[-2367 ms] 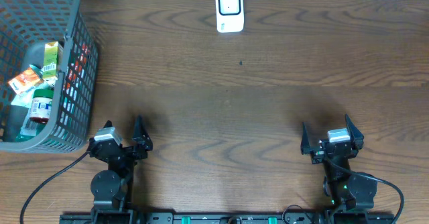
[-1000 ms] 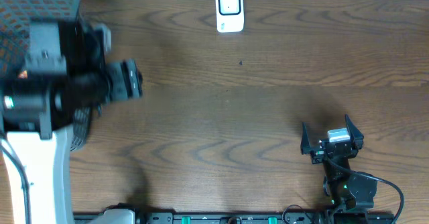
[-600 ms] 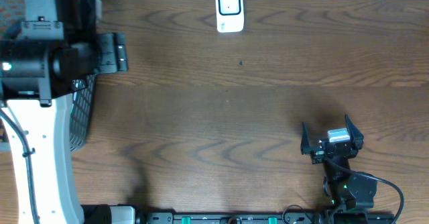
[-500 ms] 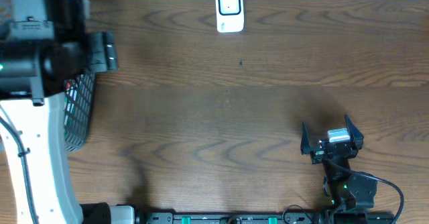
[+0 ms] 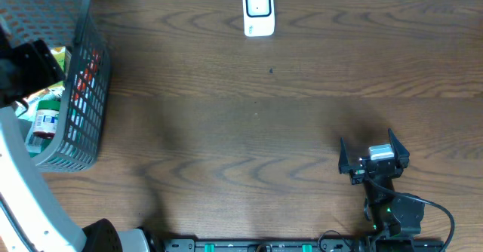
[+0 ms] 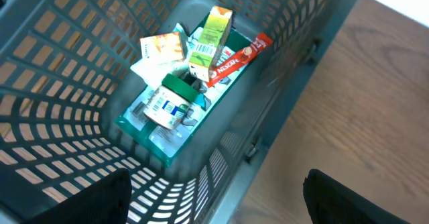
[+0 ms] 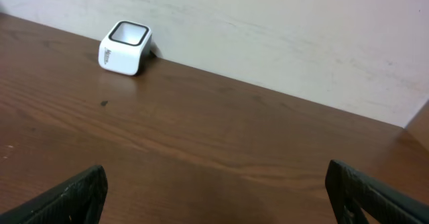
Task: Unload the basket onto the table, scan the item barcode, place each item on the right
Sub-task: 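Reach the left gripper into the grey basket toward the green-capped jar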
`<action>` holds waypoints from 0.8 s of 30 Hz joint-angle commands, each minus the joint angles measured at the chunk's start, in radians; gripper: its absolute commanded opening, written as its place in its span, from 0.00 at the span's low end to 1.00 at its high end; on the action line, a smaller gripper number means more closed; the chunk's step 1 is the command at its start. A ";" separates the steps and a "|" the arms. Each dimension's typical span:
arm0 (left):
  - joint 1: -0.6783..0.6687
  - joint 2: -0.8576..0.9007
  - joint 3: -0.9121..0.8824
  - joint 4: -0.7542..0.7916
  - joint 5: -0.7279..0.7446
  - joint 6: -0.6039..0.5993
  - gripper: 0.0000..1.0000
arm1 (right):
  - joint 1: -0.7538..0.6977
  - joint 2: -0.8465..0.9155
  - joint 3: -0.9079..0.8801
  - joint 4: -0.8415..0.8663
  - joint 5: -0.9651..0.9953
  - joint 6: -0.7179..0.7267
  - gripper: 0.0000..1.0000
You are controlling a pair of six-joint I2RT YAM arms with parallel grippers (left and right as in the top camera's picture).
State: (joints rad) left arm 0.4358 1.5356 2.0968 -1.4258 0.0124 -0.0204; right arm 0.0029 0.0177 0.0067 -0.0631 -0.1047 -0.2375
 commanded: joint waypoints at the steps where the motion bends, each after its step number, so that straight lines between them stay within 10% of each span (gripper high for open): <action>1: 0.019 0.008 0.019 0.002 0.032 -0.022 0.83 | -0.005 -0.003 -0.001 -0.003 -0.005 0.013 0.99; 24: 0.101 0.234 0.007 0.079 -0.069 -0.010 0.83 | -0.005 -0.003 -0.001 -0.003 -0.005 0.013 0.99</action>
State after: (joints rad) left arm 0.5106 1.7187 2.0968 -1.3376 -0.0372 -0.0292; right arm 0.0029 0.0177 0.0067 -0.0631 -0.1047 -0.2379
